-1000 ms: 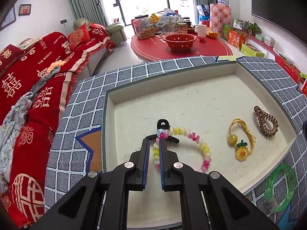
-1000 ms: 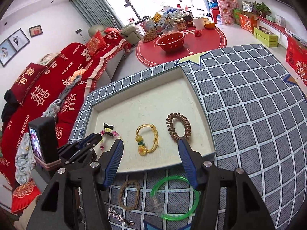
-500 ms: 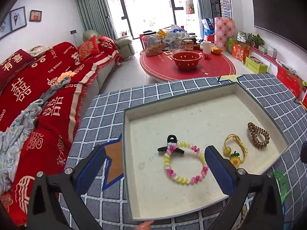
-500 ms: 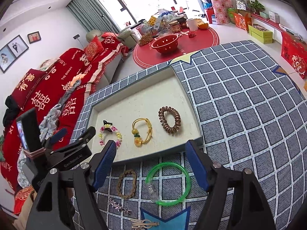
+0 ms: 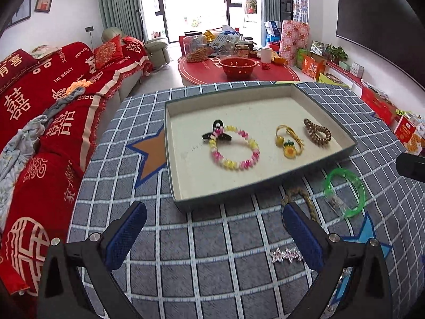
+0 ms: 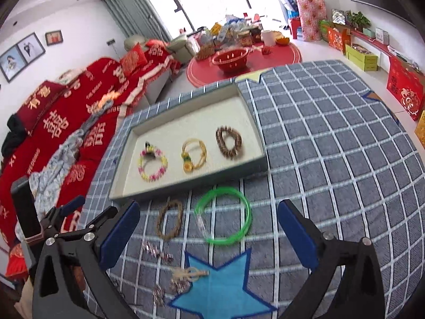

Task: Organize jewelry
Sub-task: 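Withdraw both tools from the tray toward the remaining jewelry, then grasp the silver star hair clip with the left tool while the right grasps the green bangle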

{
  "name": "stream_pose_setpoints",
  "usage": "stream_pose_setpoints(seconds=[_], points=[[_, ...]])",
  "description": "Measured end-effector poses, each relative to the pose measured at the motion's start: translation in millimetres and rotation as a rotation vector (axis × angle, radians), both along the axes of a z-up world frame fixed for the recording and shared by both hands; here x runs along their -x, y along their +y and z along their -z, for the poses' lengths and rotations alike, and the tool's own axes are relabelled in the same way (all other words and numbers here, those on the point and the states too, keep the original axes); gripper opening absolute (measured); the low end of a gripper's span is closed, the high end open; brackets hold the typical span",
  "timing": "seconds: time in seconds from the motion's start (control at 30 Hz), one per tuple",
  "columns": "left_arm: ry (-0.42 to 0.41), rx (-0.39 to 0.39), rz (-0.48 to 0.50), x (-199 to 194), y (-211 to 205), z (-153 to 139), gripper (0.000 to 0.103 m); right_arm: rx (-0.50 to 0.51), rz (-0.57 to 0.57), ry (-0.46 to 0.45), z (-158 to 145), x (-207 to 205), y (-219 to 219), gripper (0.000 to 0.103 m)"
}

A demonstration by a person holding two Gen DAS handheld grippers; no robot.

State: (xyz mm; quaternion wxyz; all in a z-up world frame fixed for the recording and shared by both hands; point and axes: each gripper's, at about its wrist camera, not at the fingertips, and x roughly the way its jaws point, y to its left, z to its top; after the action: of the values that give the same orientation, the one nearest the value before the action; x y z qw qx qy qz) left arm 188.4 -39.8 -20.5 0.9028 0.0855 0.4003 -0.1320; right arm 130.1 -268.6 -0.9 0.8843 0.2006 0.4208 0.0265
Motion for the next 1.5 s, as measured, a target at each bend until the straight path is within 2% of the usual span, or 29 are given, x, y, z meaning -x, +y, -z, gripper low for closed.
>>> stream_pose_setpoints(seconds=[0.2,0.27,0.43,0.67,1.03,1.1,1.13,1.17,1.3,1.37,1.43,1.5], points=[[0.044,0.011,0.029,23.6,-2.5,12.3,0.103,-0.005,0.017,0.076,22.8,20.0,-1.6,0.103],[0.051,0.008,0.067,31.6,-5.9,16.4,0.103,-0.010,0.029,0.097,30.8,26.9,-3.4,0.103],[0.013,-0.069,0.174,43.9,-18.6,21.1,0.103,-0.001,0.047,0.137,43.3,36.6,-6.8,0.103],[0.037,-0.132,0.330,43.2,-36.6,31.8,0.103,0.007,0.061,0.155,46.1,39.3,-12.0,0.103],[0.046,-0.145,0.416,31.7,-52.7,37.1,0.103,0.044,0.054,0.182,51.3,20.0,-8.7,0.103],[0.058,-0.133,0.433,31.7,-55.3,35.4,0.101,0.046,0.053,0.183,52.1,16.6,-8.3,0.103],[0.057,-0.133,0.438,30.7,-57.0,35.5,0.096,0.048,0.053,0.184,52.7,15.2,-8.1,0.103],[0.060,-0.124,0.454,31.3,-58.7,34.7,0.087,0.050,0.053,0.185,53.1,13.4,-8.2,0.103],[0.069,-0.120,0.507,37.2,-66.2,32.6,0.070,0.065,0.057,0.192,54.9,4.6,-8.2,0.103],[0.074,-0.120,0.531,41.6,-68.9,31.6,0.056,0.068,0.060,0.198,56.7,0.5,-8.7,0.103],[0.081,-0.116,0.550,45.3,-71.3,31.2,0.047,0.076,0.065,0.207,58.8,-4.0,-8.1,0.103],[0.079,-0.120,0.554,48.7,-72.8,30.7,0.043,0.082,0.066,0.217,61.6,-9.1,-7.9,0.103]])
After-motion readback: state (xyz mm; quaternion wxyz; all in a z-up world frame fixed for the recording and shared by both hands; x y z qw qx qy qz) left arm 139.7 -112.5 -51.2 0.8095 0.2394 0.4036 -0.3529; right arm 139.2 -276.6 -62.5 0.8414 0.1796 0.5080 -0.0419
